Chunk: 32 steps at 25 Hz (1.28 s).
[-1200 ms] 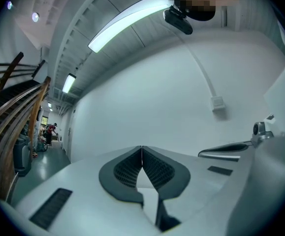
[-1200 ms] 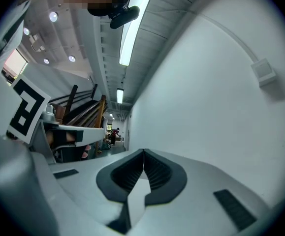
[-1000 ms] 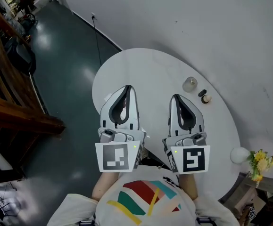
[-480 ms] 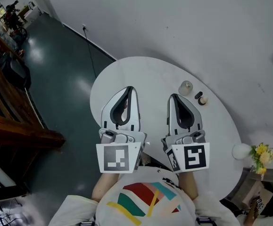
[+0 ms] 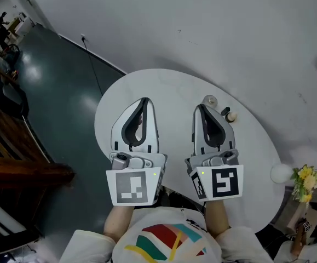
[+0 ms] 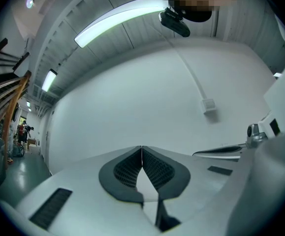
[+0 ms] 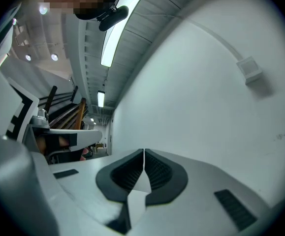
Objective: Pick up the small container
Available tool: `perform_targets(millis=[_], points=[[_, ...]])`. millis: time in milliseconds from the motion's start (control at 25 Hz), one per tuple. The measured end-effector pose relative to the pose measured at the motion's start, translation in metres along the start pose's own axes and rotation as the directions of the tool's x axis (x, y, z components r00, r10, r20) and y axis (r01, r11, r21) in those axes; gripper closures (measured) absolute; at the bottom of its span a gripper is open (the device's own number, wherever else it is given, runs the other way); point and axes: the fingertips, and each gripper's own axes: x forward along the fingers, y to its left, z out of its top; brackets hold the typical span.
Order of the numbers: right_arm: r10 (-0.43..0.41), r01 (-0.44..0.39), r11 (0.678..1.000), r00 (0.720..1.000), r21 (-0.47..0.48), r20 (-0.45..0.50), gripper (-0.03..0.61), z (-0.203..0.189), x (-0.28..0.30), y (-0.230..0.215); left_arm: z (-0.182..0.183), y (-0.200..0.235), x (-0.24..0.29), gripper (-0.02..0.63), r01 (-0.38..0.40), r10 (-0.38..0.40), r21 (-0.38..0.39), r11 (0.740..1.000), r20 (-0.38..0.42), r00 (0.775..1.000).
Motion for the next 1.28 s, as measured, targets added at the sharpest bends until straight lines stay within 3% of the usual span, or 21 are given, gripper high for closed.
perform_targets(millis=[320, 680, 1000, 1280], points=[[-0.073, 0.074, 0.997, 0.997, 0.012, -0.034, 0.566, -0.030, 0.027, -0.036, -0.036, -0.008, 0.046, 0.595, 0.037, -0.038, -0.014, 0.999, -0.031, 0.999], [-0.118, 0.120, 0.993, 0.991, 0.022, -0.065, 0.566, -0.077, 0.055, -0.064, -0.113, -0.017, 0.087, 0.595, 0.075, -0.074, 0.003, 0.997, -0.122, 0.990], [-0.165, 0.167, 0.986, 0.979, 0.010, -0.119, 0.565, -0.118, 0.067, -0.086, -0.147, -0.034, 0.121, 0.595, 0.135, -0.137, -0.024, 0.991, -0.128, 0.982], [-0.213, 0.216, 0.976, 0.963, -0.002, -0.162, 0.565, -0.149, 0.074, -0.105, -0.189, -0.049, 0.130, 0.595, 0.158, -0.165, -0.051, 0.986, -0.180, 0.970]])
